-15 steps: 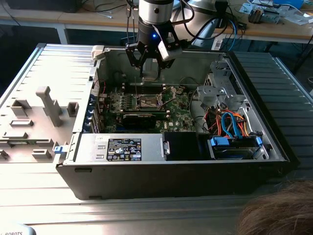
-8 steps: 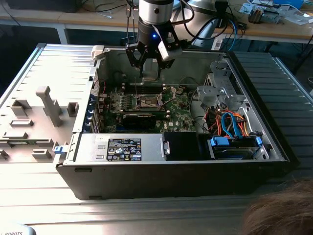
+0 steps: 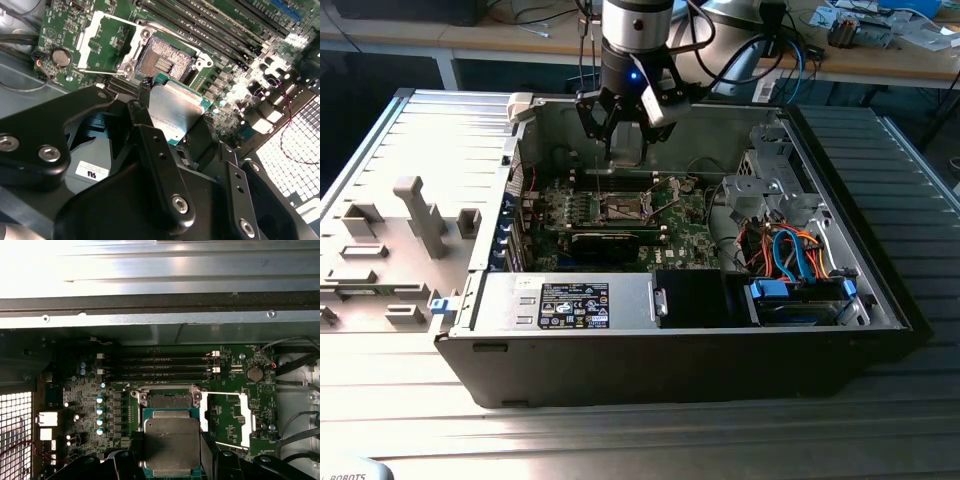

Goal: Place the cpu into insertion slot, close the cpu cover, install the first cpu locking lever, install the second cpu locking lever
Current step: 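Place the cpu into insertion slot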

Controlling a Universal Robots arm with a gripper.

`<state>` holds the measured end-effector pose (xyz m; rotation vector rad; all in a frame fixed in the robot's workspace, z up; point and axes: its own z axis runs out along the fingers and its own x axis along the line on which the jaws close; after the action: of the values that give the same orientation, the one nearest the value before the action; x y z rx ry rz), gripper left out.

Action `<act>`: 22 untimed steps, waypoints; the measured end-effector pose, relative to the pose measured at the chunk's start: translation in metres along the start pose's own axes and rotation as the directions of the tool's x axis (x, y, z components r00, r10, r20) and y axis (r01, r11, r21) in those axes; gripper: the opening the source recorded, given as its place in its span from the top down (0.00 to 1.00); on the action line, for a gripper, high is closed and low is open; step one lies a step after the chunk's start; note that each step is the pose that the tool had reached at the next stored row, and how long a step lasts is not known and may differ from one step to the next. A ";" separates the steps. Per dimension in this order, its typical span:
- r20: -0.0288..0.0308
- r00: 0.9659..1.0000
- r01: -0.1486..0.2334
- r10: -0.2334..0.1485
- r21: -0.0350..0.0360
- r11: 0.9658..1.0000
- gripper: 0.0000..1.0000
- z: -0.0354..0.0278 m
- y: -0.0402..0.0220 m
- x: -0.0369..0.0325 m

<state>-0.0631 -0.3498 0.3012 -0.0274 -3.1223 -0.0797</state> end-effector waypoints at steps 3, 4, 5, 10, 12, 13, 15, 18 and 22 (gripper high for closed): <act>0.000 1.000 0.008 -0.008 0.010 1.000 0.46 0.0021 -0.0001 -0.0001; -0.001 1.000 0.012 -0.012 0.011 1.000 0.46 0.0025 -0.0001 -0.0001; -0.001 1.000 0.016 -0.016 0.011 1.000 0.46 0.0028 -0.0001 -0.0001; -0.001 1.000 0.020 -0.020 0.012 1.000 0.46 0.0029 -0.0001 -0.0001; -0.001 1.000 0.020 -0.020 0.011 1.000 0.46 0.0031 -0.0001 -0.0001; -0.001 1.000 0.020 -0.020 0.011 1.000 0.46 0.0033 -0.0001 -0.0001; -0.001 1.000 0.020 -0.020 0.012 1.000 0.46 0.0118 -0.0006 -0.0001; -0.001 1.000 0.020 -0.020 0.012 1.000 0.46 0.0120 -0.0006 -0.0001; -0.001 1.000 0.020 -0.020 0.012 1.000 0.46 0.0205 -0.0010 -0.0003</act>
<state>-0.0631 -0.3497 0.2807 0.0041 -3.1225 -0.0612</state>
